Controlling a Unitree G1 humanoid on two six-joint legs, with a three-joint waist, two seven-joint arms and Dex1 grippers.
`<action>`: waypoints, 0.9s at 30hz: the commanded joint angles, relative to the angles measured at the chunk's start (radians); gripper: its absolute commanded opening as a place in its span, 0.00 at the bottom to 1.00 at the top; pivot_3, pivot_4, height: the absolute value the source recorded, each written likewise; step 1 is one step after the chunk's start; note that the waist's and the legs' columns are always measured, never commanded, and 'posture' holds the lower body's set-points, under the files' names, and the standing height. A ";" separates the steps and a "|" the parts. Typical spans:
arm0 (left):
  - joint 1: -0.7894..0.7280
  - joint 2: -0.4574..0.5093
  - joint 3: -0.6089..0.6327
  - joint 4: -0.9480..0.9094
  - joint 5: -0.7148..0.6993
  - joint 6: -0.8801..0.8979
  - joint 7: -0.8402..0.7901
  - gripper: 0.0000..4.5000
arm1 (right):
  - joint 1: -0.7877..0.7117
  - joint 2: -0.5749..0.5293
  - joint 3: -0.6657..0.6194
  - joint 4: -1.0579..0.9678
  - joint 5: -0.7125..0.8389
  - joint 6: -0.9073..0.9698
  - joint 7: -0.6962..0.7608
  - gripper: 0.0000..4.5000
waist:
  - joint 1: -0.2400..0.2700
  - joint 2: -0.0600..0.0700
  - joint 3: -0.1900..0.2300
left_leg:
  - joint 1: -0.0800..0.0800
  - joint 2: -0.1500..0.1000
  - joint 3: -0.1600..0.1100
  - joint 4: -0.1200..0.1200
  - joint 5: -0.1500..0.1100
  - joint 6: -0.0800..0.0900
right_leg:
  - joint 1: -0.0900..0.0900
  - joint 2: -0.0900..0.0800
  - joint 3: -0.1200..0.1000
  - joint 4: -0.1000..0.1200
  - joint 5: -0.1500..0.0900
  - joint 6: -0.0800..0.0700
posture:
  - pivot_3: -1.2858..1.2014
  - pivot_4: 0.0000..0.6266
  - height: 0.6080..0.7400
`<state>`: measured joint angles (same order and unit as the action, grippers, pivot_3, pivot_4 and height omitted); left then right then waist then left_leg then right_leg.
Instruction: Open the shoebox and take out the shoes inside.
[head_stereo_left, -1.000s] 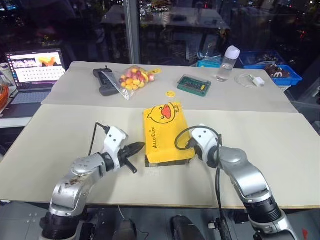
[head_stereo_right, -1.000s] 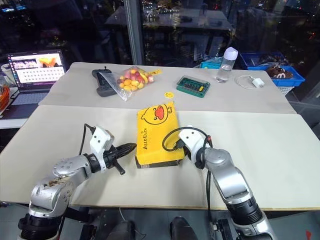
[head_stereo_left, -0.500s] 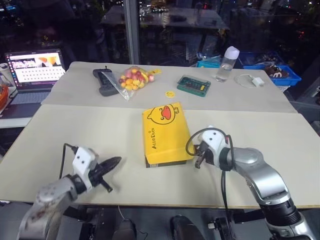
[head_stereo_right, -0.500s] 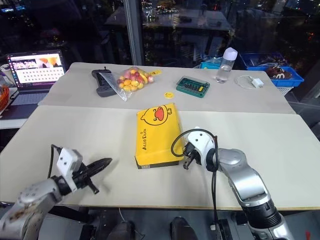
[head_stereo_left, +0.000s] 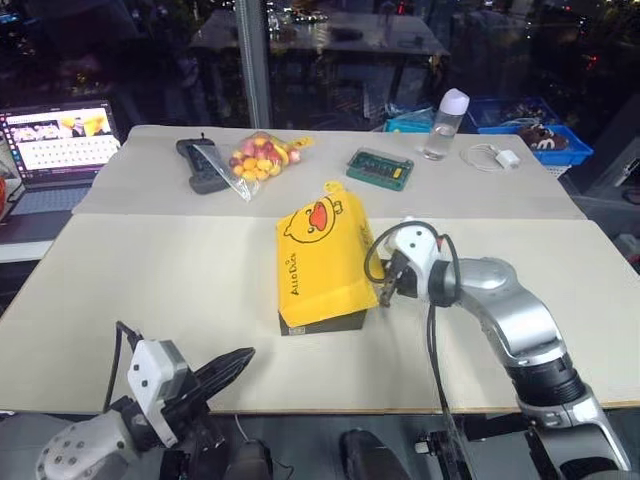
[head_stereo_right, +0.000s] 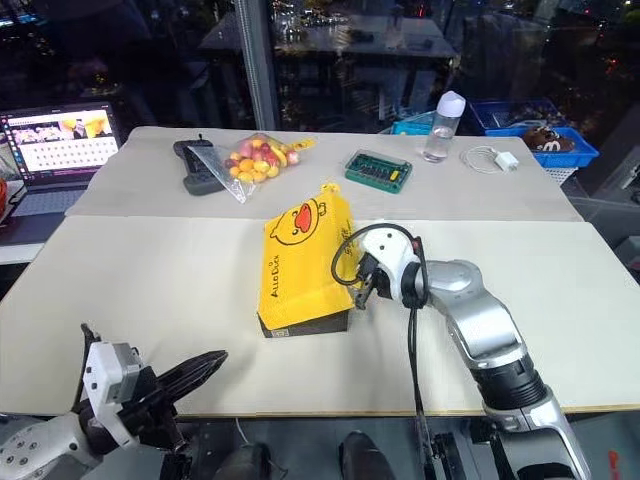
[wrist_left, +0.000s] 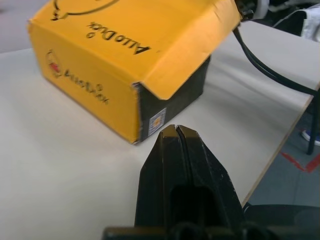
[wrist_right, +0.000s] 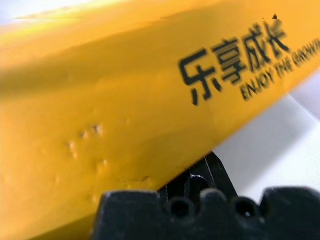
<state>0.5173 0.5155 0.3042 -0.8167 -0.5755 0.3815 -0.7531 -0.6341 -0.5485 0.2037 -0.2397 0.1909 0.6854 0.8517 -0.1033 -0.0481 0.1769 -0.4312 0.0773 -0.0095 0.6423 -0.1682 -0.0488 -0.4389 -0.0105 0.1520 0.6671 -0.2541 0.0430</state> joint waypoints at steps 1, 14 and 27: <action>0.009 0.002 -0.006 -0.013 0.003 -0.052 -0.010 0.00 | -0.200 0.039 0.040 0.008 0.028 -0.063 0.083 0.00 | -0.009 0.001 0.000 | 0.000 0.000 0.000 0.000 0.000 0.000 | 0.000 0.000 0.000 0.000 0.000 0.000 | 0.52 0.24 0.67; 0.072 -0.009 -0.019 0.083 0.026 -0.172 -0.064 0.00 | -0.566 0.310 -0.056 0.434 0.058 -0.252 -0.009 0.00 | -0.003 -0.002 -0.003 | -0.005 0.002 -0.003 -0.002 -0.004 -0.001 | -0.001 -0.001 -0.007 -0.002 0.000 0.003 | 0.52 0.24 0.67; -0.208 0.296 0.142 0.257 -0.275 0.100 -0.156 0.00 | -0.371 -0.045 0.126 0.242 -0.049 -0.360 0.347 0.00 | 0.004 0.006 0.003 | -0.008 0.003 0.001 0.001 -0.003 0.000 | -0.010 -0.001 -0.007 0.011 -0.002 0.003 | 0.52 0.24 0.67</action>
<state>0.3624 0.7638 0.4069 -0.5432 -0.7327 0.3906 -0.9069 -0.9889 -0.5843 0.3315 0.0352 0.1585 0.3764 1.1683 -0.0989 -0.0424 0.1796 -0.4388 0.0798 -0.0082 0.6440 -0.1715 -0.0487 -0.4498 -0.0119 0.1454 0.6782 -0.2558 0.0454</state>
